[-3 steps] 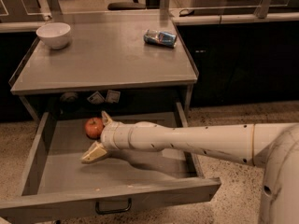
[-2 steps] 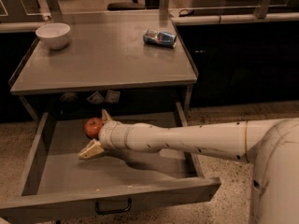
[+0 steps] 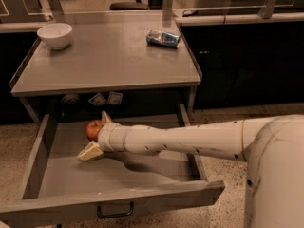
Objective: Pick apple from top drawer and place on counter
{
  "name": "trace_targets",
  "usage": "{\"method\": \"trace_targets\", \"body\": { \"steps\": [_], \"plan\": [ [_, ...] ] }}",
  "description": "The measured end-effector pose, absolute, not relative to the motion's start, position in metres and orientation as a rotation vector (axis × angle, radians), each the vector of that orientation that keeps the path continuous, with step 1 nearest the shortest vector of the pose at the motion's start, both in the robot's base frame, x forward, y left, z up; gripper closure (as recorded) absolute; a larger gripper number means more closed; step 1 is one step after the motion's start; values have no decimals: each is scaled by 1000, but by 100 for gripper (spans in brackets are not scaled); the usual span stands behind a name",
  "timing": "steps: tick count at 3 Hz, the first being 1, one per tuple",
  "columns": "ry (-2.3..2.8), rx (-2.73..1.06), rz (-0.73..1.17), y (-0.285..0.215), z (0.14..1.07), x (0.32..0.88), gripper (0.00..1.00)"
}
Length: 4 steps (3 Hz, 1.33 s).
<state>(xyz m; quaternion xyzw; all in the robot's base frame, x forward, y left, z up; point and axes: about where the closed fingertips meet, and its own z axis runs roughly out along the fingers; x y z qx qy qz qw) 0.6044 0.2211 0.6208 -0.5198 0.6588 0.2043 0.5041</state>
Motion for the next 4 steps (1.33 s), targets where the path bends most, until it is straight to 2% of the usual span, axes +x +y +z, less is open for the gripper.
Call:
{"method": "trace_targets", "body": {
  "steps": [2, 3, 4],
  "plan": [
    [1627, -1214, 469, 242, 613, 619, 0],
    [1627, -1214, 470, 242, 613, 619, 19],
    [1627, -1214, 470, 242, 613, 619, 42]
  ]
}}
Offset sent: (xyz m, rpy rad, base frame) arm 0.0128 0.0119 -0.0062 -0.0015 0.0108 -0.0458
